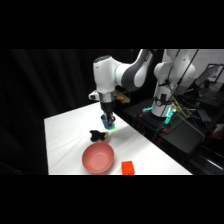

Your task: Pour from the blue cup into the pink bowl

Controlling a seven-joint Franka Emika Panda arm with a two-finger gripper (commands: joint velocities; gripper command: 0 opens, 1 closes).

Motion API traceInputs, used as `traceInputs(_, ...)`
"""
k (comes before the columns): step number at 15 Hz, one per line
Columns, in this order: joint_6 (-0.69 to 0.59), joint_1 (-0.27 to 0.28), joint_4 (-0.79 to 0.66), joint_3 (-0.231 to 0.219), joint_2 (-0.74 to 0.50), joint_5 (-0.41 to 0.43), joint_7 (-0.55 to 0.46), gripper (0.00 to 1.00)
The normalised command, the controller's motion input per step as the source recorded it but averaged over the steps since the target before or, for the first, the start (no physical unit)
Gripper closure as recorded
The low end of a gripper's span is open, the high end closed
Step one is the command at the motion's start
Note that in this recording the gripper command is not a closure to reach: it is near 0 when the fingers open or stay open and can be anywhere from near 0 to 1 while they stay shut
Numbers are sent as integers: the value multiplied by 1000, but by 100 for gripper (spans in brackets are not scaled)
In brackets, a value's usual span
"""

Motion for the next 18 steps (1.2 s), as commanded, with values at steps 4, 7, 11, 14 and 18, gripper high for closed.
traceInputs(4, 268, 19, -311, -6, -166, 14, 35, 18)
traceInputs(7, 441, -5, -212, -6, -61, 57, -43, 18)
traceInputs(11, 441, -3, -123, 55, 99, 181, -142, 18)
traceInputs(14, 278, 25, -69, 83, 162, 177, -143, 18)
traceInputs(18, 226, 53, -53, 55, 123, 121, -125, 18)
